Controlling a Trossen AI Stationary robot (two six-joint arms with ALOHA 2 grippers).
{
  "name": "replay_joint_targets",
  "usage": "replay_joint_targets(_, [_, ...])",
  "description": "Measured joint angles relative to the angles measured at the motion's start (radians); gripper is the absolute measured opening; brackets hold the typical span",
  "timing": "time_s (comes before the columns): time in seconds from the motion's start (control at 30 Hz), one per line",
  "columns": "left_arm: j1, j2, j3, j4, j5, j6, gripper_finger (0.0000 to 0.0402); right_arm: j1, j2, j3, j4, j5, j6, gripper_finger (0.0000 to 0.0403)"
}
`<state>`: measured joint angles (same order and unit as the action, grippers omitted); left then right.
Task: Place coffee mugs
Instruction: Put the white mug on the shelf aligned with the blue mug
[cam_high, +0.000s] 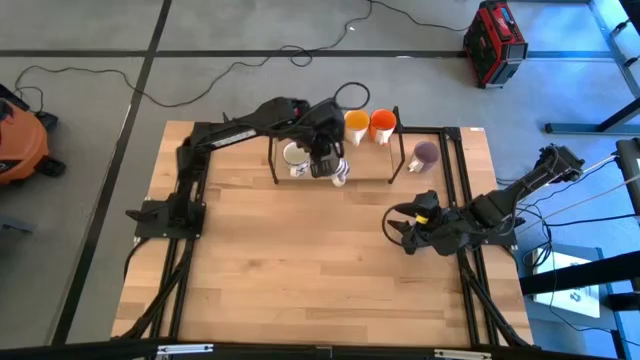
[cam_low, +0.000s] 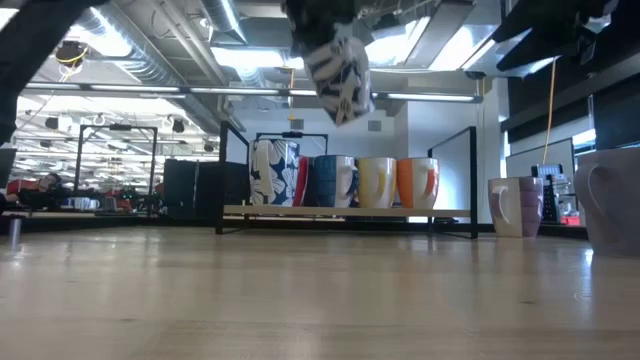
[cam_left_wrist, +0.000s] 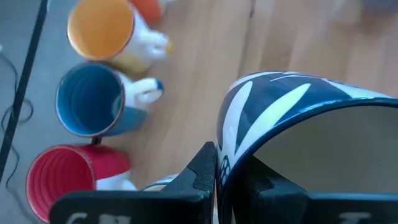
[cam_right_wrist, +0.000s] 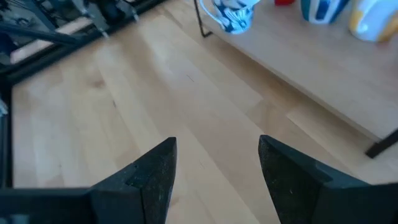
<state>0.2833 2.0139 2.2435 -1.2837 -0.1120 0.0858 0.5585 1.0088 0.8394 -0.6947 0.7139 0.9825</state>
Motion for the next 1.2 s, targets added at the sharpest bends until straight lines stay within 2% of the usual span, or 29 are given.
replay_joint_targets(0.1, [0.036, 0.072, 0.053, -0.026, -0.011, 0.01, 0.0019, -0.029, 0.003, 0.0, -0.034, -0.033, -0.001, 0.0214])
replay_joint_targets(0.4, [0.106, 0.199, 0.059, -0.042, -0.027, 0.031, 0.0019, -0.078, 0.005, 0.0, -0.118, -0.079, -0.049, 0.0214])
replay_joint_targets(0.73, [0.121, 0.271, 0.059, -0.044, -0.028, 0.056, 0.0019, -0.075, 0.005, 0.0, -0.178, -0.087, -0.049, 0.0214])
replay_joint_targets(0.97, [0.132, 0.275, 0.059, -0.034, -0.024, 0.066, 0.002, -0.075, 0.005, 0.0, -0.199, -0.087, -0.047, 0.0214])
replay_joint_targets(1.2, [0.153, 0.273, 0.059, -0.032, -0.004, 0.082, 0.005, -0.075, 0.005, -0.001, -0.199, -0.085, -0.046, 0.0214])
